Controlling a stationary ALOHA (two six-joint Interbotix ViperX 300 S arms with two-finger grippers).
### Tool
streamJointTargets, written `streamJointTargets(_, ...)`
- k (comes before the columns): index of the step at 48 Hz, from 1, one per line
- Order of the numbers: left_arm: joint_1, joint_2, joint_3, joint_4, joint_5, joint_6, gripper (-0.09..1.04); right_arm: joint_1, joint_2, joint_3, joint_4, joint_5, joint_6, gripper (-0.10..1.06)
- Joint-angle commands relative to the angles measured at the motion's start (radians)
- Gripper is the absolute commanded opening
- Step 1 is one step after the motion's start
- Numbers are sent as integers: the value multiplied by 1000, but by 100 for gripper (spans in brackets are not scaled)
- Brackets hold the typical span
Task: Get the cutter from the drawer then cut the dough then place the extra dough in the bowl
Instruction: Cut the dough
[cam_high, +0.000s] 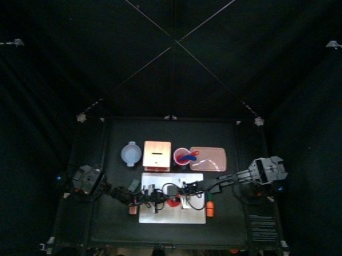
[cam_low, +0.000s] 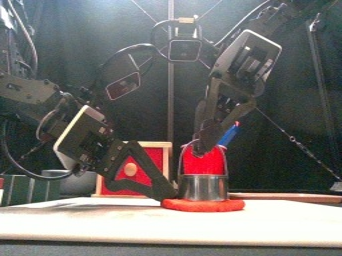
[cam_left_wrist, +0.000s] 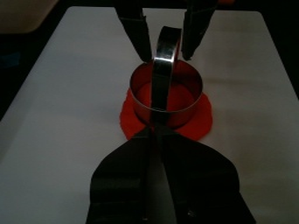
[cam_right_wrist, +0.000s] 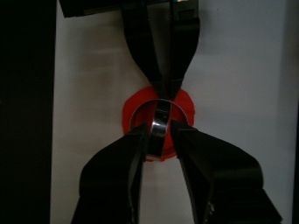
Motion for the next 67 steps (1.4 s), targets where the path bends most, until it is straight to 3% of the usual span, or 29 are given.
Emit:
streamJointTargets(1, -2, -3, -6, -3, 14, -2, 58, 2, -21, -26, -3, 14, -3, 44)
streamJointTargets(8, -3, -3, -5, -2, 14, -3, 58, -2, -55, -37, -18, 32, -3, 33)
streamJointTargets(15, -3, -3, -3, -3, 21, -3, 58, -11, -155, -29, -51, 46, -3, 33)
streamJointTargets(23, -3, -3, -9, -11, 46, -3, 58, -74, -314, 44, -84, 75, -2, 33)
streamJointTargets(33, 5, -35, -20, -14, 38, 8, 58, -120, -459, 272, -57, 43, 0, 33)
streamJointTargets(45, 44, -109, -40, -3, 38, 40, 60, -141, -463, 430, 11, -124, -2, 35)
streamJointTargets(51, 55, -130, -46, -5, 38, 67, 60, -146, -425, 439, 23, -124, 0, 45)
streamJointTargets(62, 61, -137, -58, -6, 37, 110, 60, -150, -407, 416, 48, -124, 0, 77)
streamJointTargets(67, 71, -138, -63, -6, 34, 137, 63, -156, -417, 403, 51, -124, 0, 82)
